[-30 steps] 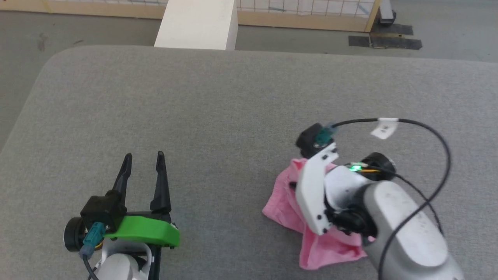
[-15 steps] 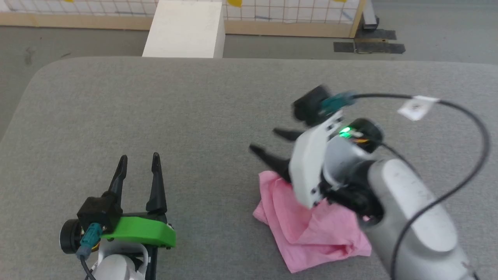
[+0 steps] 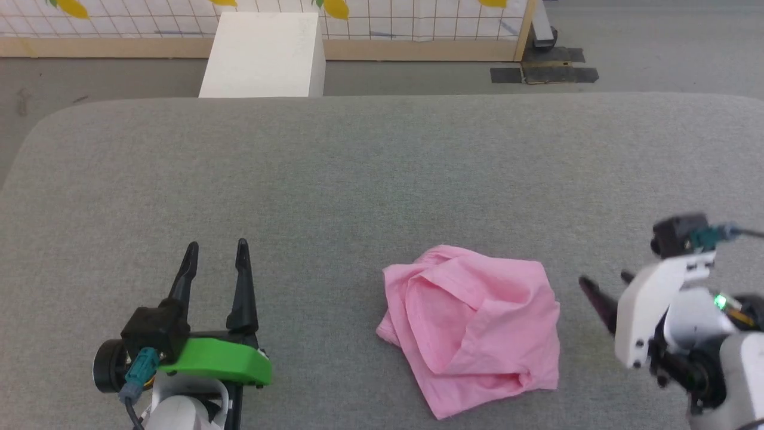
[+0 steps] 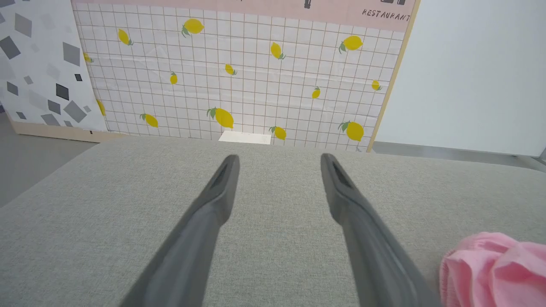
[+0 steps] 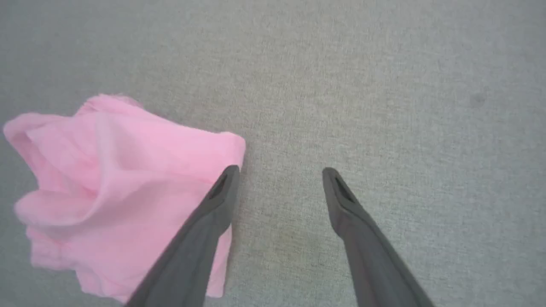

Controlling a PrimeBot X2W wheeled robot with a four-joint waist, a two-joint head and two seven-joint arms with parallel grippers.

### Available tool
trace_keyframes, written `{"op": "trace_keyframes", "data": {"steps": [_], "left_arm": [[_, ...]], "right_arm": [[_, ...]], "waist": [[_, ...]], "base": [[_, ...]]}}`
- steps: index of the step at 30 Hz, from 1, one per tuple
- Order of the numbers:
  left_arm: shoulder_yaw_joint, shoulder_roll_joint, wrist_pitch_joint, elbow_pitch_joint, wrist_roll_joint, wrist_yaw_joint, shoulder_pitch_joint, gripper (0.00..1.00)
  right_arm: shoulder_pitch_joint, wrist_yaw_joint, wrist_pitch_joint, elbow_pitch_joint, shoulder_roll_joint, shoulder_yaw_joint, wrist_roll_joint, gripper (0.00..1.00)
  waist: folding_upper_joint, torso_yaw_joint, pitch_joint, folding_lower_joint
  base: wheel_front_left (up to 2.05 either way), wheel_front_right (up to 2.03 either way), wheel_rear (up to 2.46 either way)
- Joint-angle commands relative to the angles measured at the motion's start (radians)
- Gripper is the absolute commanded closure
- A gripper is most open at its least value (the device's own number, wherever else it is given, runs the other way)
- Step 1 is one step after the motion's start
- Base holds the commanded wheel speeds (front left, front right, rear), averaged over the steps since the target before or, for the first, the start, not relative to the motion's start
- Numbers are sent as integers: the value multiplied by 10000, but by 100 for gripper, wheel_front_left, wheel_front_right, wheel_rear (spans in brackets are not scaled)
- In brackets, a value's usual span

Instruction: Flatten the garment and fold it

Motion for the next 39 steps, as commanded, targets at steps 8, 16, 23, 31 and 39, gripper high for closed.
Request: {"op": "trace_keyframes", "data": {"steps": [8,16,23,31,39], "left_arm": [[-14,1,-47,72,104,-99,-64,0],[-21,7,-47,151,138,-144,-179,0],[92,0,-47,183,121,-104,-86,0],[416,45,-47,-70,41,3,309,0],[354,115,-47,-353,211,-18,-178,0]], "right_arm": [[422,-13,-334,1098,759,759,4,0],[-115,-13,-537,2460,933,1712,-225,0],[-618,-13,-452,2709,603,2383,75,100],[-1546,-13,1075,893,-1219,3641,1731,100],[-2510,-13,1997,305,-3424,3560,2827,100]], "waist": [[-1,239,238,0],[-1,402,350,0],[-1,169,228,0],[-1,-1803,257,0],[-1,-3636,1021,0]], "base": [[0,0,0],[0,0,0],[0,0,0],[0,0,0],[0,0,0]]}}
